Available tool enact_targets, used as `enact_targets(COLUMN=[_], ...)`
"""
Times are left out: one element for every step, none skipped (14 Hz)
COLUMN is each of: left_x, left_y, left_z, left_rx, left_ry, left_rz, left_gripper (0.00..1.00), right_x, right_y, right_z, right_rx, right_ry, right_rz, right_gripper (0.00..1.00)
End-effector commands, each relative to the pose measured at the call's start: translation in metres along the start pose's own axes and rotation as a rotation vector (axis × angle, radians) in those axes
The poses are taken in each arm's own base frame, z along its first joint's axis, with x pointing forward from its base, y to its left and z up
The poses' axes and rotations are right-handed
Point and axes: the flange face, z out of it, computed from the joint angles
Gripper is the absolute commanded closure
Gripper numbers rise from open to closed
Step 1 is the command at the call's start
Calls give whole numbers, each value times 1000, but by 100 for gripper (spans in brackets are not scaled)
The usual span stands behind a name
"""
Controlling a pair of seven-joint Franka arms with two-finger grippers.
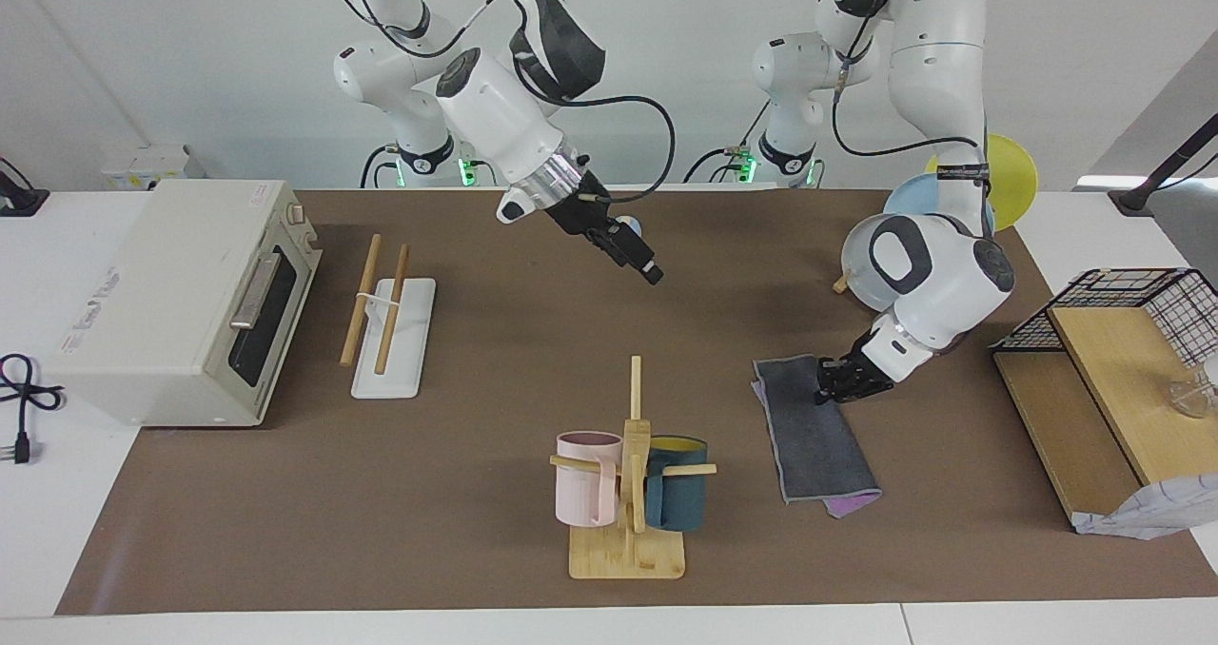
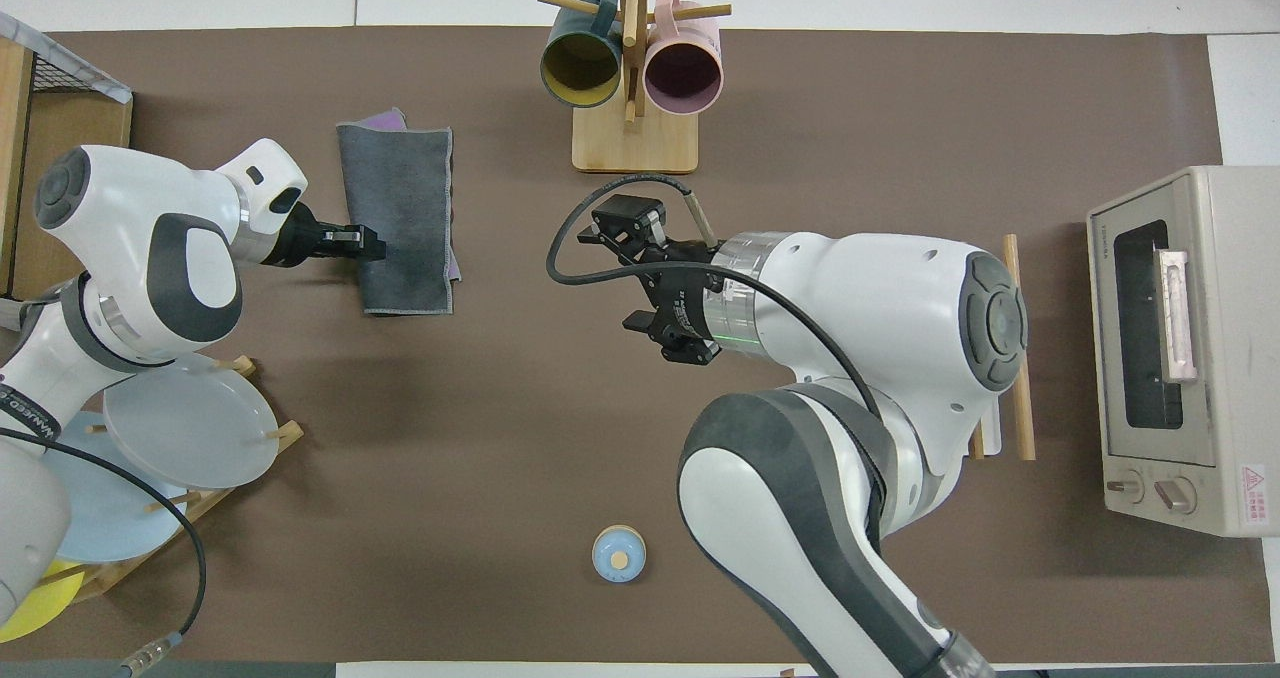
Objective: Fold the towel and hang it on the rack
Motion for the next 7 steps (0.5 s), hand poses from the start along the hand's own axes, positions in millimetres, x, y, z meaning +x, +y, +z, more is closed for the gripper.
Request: enact_targets(left_x=[2,3,7,12,16,16,16], left_y=[0,2,7,18,35,50,72], left_z=[4,-2,-13,-33,-55,-78,-98], left_rx=[-14,-22,-32,-42,-48,-49,-53], left_ry=[6,-4,-15,-21,-23,-20,-21], left_rz=[-4,-11,-45,-106,-179,-272,-371], left_gripper=[100,100,100,100,100,100,100], right_x=[-2,-2,-2,-1,-1,-1,0], right_y=[5,5,5,5,5,4,4], right_z=[-4,-4,-5,-4,-4,-5,-5], right_rx=[18,20,24,23,24,28,35], right_ry=[-4,-4,-2,-2,-1,1,4], right_rz=[30,31,44,55,58,58,70], right_gripper=[0,0,0,0,0,0,0])
